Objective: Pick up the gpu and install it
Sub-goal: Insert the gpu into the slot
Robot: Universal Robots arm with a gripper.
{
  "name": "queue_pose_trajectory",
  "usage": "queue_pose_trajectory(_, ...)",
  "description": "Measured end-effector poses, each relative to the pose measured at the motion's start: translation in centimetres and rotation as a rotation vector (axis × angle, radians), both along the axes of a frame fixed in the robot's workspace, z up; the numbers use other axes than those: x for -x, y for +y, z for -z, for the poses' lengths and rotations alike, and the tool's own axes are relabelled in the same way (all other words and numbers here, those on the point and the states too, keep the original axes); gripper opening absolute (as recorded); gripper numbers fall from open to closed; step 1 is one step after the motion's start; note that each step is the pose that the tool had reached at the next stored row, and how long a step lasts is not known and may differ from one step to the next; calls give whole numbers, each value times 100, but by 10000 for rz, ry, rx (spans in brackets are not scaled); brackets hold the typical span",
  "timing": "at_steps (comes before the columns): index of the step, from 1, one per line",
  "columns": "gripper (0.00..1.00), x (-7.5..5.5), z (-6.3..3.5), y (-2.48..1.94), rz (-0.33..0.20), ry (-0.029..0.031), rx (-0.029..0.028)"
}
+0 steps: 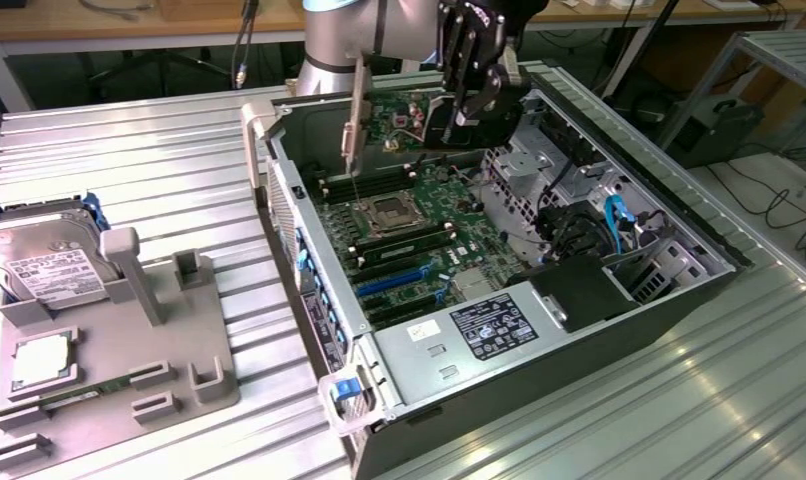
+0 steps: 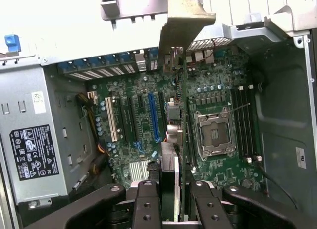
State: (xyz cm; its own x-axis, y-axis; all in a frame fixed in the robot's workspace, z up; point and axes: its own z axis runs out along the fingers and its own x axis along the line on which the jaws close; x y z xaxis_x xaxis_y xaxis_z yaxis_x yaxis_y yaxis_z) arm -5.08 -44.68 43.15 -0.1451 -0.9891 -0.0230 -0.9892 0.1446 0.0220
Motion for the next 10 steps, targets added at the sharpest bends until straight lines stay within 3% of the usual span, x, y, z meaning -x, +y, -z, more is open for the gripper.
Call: queue_pose_trajectory(10,27,0,0,0,-661,0,0)
